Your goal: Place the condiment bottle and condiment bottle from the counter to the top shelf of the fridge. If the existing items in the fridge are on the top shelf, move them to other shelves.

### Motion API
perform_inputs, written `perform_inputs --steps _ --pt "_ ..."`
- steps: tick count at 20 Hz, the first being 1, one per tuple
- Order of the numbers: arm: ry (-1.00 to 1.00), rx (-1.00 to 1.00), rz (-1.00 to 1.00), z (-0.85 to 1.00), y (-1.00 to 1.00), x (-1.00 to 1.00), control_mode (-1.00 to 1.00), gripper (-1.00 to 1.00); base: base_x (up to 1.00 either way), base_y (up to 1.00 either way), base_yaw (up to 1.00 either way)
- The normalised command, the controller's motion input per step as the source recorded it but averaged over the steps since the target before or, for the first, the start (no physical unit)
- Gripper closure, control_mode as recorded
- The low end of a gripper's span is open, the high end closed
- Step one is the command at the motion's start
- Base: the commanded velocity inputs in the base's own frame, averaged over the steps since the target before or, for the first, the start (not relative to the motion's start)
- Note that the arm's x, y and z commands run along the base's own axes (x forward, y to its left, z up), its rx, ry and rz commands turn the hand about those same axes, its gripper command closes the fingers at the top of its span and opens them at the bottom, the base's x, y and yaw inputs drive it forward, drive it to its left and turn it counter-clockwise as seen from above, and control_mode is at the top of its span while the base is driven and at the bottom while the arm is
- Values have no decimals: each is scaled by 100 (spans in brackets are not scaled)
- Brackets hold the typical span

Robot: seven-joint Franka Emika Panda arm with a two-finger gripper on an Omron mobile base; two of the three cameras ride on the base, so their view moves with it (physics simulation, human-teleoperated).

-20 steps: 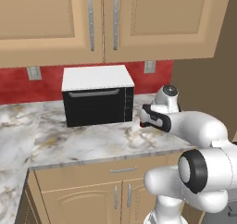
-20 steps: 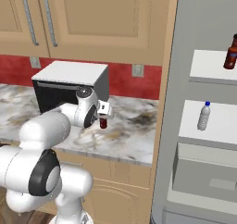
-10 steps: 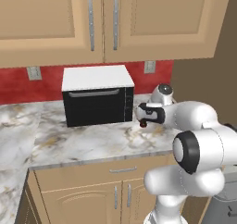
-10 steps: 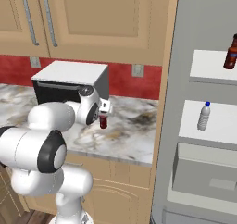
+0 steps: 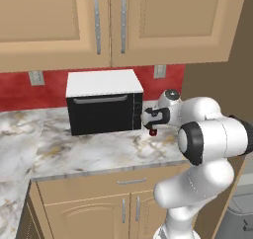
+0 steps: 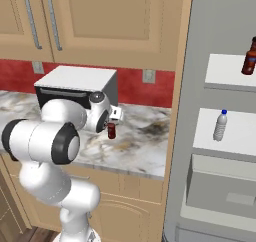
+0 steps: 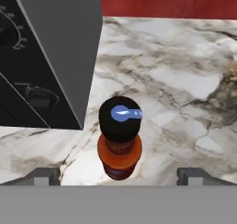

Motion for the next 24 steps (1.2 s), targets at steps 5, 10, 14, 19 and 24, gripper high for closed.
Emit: perform_inputs --steps 5,10,14,19,24 --pt "0 0 0 -11 0 21 -100 -100 0 0 0" --pt "0 0 0 -10 0 19 -100 -100 0 0 0" --pt "0 0 0 -11 0 26 -100 -100 0 0 0" --pt "0 0 0 -9 0 19 -100 100 0 0 0" --pt "0 0 0 -4 0 6 -100 100 0 0 0"
